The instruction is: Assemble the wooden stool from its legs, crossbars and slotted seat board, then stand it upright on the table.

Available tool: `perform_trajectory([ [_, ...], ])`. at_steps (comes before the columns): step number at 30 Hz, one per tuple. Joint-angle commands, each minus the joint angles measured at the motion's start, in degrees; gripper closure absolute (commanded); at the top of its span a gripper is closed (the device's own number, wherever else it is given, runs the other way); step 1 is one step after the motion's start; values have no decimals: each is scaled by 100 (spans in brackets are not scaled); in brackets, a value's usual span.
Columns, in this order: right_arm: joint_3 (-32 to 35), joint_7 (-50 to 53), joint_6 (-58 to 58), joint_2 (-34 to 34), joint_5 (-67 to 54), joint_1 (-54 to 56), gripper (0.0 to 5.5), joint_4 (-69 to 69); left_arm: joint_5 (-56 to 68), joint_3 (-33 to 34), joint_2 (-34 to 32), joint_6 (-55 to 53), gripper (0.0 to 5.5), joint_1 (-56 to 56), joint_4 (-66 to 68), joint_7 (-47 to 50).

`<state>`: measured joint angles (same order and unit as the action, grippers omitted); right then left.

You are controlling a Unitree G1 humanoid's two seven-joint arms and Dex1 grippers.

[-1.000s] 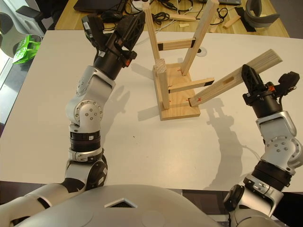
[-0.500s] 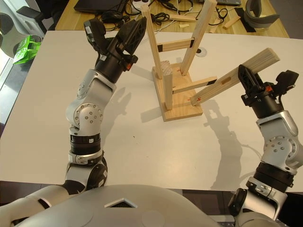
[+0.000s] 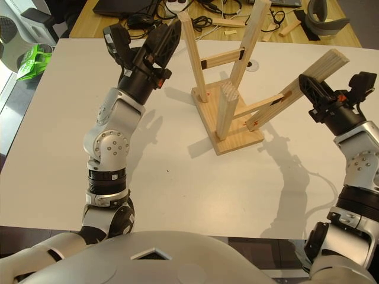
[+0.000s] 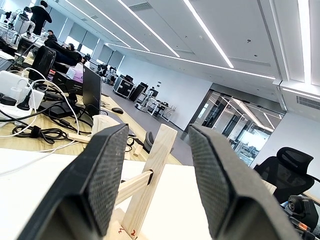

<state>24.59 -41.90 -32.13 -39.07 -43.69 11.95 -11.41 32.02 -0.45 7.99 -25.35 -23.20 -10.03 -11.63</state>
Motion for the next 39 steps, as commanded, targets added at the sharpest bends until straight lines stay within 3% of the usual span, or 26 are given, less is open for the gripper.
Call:
perform_trajectory([
  [1,-334,-53,-42,-203,553,-62,451,-421,-71,-131,160,77,327,38,-13,83],
  [39,-185,702,353,562,548,-824,451,898,-79,-171,140,429,327,-3,206,230],
])
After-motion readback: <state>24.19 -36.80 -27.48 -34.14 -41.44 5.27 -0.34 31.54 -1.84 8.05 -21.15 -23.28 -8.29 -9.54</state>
